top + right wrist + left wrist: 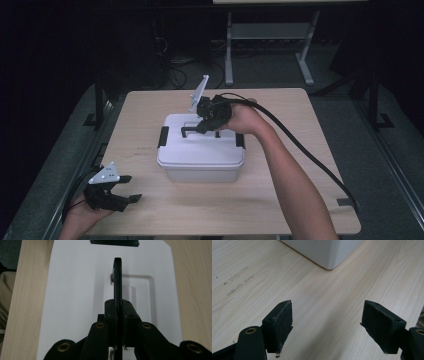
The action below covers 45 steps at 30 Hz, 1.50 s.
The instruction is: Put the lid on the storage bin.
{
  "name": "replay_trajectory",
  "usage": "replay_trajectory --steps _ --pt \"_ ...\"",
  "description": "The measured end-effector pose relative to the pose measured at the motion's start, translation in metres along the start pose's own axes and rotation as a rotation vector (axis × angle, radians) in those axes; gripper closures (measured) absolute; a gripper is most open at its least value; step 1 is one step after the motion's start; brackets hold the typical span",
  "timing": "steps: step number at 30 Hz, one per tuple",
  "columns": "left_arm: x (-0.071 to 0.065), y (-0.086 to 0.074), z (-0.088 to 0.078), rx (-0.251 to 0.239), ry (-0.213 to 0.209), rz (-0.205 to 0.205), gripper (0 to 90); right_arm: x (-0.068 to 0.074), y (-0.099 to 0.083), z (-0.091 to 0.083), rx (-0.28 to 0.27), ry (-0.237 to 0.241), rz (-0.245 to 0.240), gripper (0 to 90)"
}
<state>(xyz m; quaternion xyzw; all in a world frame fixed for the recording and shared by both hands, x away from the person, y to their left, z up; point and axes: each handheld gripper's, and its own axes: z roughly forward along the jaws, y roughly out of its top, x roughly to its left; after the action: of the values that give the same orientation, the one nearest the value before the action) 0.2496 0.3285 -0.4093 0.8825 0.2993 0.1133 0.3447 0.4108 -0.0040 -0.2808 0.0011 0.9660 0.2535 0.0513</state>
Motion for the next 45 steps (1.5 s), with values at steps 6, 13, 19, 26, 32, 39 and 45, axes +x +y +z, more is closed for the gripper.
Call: replay_trajectory --steps 6,13,19,26,32,39,45 --pt "0.0004 -0.0014 -0.0017 -0.002 0.001 -0.005 24.4 -0.0013 -0.0002 0.0022 -0.001 0.005 0.003 84.3" --pt "0.0007 -0.0006 -0.001 -0.004 0.002 -0.004 24.4 -0.0014 -0.0008 0.0024 -0.002 0.007 0.009 84.0" --pt "0.0017 0.0001 -0.0014 -0.011 0.003 -0.005 24.4 -0.0014 -0.001 0.0023 -0.001 0.008 0.016 83.6" --pt "0.0017 0.0016 -0.0001 -0.004 -0.003 0.006 24.4 0.0002 -0.0011 0.0015 -0.008 0.024 0.033 78.9" --pt "-0.0007 0.0026 0.0008 0.001 -0.004 0.009 24.4 0.0029 -0.0006 -0.0024 -0.018 0.031 0.04 74.6" --pt "-0.0014 0.0021 -0.0001 0.0 -0.002 0.011 24.3 0.0044 -0.0006 -0.0042 -0.022 0.04 0.046 71.7" --pt "-0.0024 0.0025 0.0002 0.001 -0.003 0.014 24.3 0.0048 -0.0008 -0.0056 -0.025 0.036 0.049 69.7"
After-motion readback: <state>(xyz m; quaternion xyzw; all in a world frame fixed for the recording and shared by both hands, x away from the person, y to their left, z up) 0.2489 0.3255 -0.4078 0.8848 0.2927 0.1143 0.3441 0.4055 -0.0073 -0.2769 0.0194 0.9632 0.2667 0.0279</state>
